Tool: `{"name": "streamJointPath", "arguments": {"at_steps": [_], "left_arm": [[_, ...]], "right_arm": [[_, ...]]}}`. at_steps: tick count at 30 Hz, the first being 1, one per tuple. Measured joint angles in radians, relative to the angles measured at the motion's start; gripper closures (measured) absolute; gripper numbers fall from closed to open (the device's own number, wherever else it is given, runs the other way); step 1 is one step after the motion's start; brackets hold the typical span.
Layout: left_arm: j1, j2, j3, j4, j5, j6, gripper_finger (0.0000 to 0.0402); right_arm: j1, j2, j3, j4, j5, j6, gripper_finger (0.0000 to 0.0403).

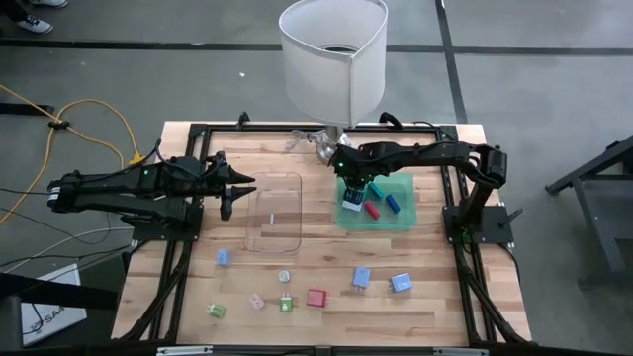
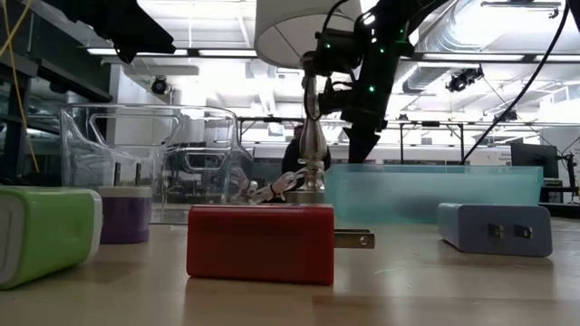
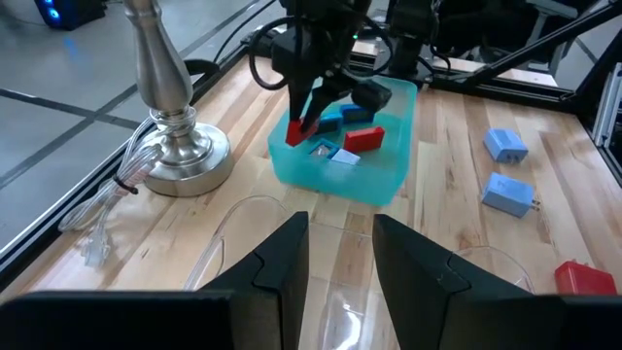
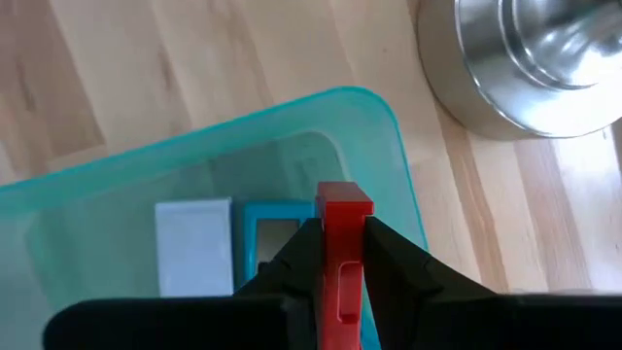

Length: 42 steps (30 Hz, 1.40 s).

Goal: Pick & Place Office items
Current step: Put the red timer into the green bin, then put the right blue charger adapter into the transparent bin

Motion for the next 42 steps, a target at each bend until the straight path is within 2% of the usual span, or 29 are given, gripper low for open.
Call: {"name": "streamJointPath", "arguments": {"at_steps": [9,18,36,42], "left_arm": [[0.0,0.0,0.0,0.0,0.0,0.0,0.0291],[0.0,0.0,0.0,0.0,0.0,0.0,0.0291],[0.0,0.0,0.0,0.0,0.0,0.0,0.0291],[0.0,0.0,0.0,0.0,0.0,0.0,0.0291]], "right_arm": [[-0.002,0.0,-0.06,0.032,0.059,0.054,0.0354],[-0.002,0.0,-0.076,0.031,0.063,0.057,0.0317],[-0.002,-0.004,-0.076,0.031,0.054,0.057,0.0316],[-0.009,-0.091,-0.074,0.032,-0.002,0.056,0.0316]]}}
